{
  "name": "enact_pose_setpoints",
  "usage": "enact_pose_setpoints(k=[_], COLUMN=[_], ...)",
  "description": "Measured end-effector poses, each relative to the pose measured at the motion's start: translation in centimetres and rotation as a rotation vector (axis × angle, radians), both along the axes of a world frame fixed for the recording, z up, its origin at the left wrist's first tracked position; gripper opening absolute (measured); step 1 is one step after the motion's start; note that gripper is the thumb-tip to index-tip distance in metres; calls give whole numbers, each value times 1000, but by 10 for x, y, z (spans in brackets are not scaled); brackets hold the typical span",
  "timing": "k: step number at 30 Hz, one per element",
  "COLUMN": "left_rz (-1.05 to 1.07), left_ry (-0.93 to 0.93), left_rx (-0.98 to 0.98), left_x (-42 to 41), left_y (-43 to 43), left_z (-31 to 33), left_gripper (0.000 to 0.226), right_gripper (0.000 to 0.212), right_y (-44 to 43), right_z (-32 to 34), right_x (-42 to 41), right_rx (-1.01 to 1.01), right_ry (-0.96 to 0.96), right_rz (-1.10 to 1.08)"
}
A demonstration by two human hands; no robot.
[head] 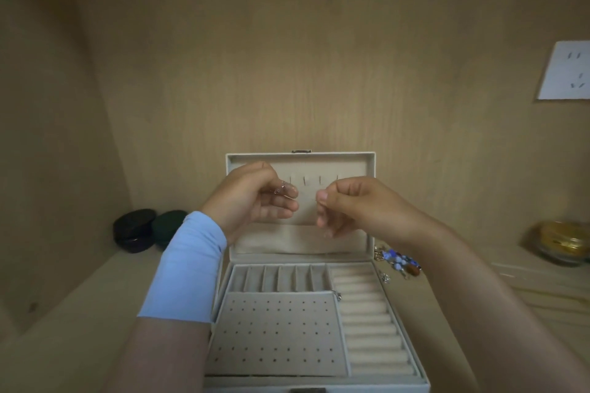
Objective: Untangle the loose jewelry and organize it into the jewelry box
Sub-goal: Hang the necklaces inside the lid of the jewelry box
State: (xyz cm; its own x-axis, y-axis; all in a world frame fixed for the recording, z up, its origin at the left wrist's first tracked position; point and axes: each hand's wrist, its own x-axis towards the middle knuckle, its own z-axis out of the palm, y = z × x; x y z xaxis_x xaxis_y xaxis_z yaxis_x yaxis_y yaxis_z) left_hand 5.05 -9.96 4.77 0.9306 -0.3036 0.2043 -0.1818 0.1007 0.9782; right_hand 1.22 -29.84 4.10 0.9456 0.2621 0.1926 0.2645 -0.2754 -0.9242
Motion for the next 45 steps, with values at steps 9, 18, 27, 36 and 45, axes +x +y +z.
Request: enact_pose_setpoints(k=[9, 18, 27, 36, 45], left_rz=[59, 116, 189, 8, -99], left_ry=[-66, -112, -44, 38, -81], left_rx=[576, 688, 962, 1349, 480], left_x=[-9, -12, -14, -14, -28], left_y=[2, 8, 17, 7, -33], left_z=[3, 6, 8, 9, 14], left_gripper=[11, 29, 24, 22, 35], right_gripper=[22, 38, 34, 18, 25], right_y=[-5, -9, -46, -32, -5], right_z=[-13, -19, -13, -7, 4], right_x=[6, 6, 4, 4, -11], right_rx=[-190, 88, 6, 138, -111], right_ry=[-126, 227, 218, 115, 17], right_rz=[-60, 156, 256, 137, 61])
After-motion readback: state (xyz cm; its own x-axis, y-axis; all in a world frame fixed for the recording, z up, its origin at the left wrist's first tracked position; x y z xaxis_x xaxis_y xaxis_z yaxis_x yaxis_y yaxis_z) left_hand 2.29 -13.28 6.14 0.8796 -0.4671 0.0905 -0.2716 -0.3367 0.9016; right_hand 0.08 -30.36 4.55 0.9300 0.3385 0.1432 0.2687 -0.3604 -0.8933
